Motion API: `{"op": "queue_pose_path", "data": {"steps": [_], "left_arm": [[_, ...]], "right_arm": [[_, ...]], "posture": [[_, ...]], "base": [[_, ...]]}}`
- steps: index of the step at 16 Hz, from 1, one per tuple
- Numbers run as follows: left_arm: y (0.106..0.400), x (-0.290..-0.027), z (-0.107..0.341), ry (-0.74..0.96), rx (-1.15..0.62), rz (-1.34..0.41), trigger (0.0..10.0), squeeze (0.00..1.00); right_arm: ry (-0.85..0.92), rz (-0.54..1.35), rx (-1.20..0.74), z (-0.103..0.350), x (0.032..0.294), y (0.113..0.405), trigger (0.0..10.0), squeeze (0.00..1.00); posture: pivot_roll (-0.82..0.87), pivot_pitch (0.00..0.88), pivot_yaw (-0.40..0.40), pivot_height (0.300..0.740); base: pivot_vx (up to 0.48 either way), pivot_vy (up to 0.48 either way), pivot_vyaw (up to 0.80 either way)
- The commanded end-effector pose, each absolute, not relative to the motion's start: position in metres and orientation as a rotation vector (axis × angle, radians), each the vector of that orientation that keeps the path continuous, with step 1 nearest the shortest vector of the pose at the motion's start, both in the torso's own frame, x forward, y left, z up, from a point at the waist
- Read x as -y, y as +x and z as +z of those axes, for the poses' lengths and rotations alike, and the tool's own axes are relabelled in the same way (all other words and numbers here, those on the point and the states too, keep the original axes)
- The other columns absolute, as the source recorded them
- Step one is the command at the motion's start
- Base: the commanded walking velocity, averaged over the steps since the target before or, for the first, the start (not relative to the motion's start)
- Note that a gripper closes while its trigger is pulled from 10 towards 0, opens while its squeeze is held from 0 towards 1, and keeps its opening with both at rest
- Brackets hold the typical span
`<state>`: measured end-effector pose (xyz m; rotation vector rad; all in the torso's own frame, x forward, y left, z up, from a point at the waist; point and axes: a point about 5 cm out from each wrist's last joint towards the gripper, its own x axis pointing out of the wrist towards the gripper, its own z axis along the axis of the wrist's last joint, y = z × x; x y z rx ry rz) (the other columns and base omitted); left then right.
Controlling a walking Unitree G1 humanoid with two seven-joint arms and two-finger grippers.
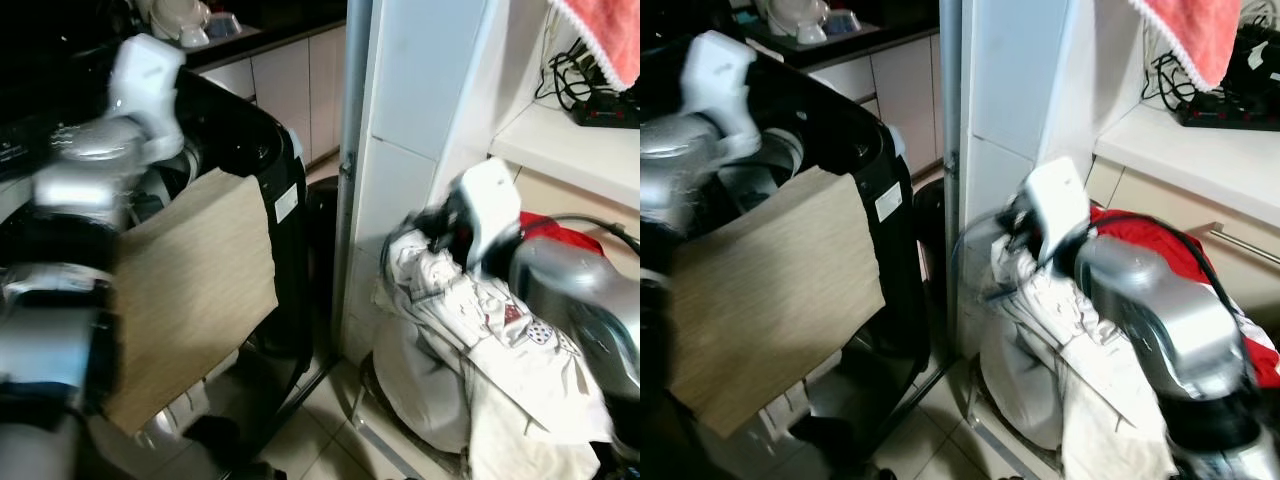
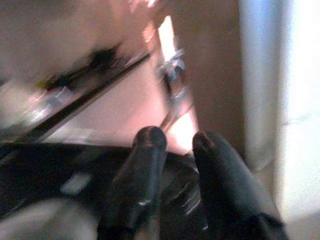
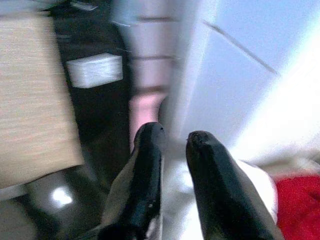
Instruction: Clothes washing
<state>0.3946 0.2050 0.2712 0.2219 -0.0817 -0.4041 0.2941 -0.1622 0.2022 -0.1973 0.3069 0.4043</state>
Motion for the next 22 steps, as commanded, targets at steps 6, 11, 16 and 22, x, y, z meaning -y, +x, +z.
{"op": "queue_pose_path", "data": {"steps": [6,11,16,22], "left_arm": [[0.355,-0.129,0.241,-0.021,0.106,-0.733,10.0,1.0],[0.324,-0.103,0.222,-0.021,0.047,-0.859,10.0,1.0],[0.309,-0.095,0.211,-0.071,0.005,-0.864,10.0,1.0],[0.29,-0.109,0.222,0.137,0.05,-0.936,10.0,0.0]], "right_arm": [[-0.215,-0.098,-0.366,0.166,0.236,0.329,10.0,1.0],[-0.126,-0.077,-0.423,0.139,0.254,0.348,10.0,1.0],[-0.155,-0.141,-0.469,0.13,0.276,0.36,10.0,1.0],[-0.134,-0.183,-0.528,0.109,0.289,0.353,10.0,0.0]], "posture": [[-0.06,0.0,0.049,0.74],[-0.06,0.0,0.055,0.74],[-0.04,0.0,0.068,0.74],[0.12,0.121,0.099,0.74]], "base": [[0.0,0.0,0.0],[0.0,0.0,0.0],[0.0,0.0,0.0],[0.0,0.0,0.0]]}}
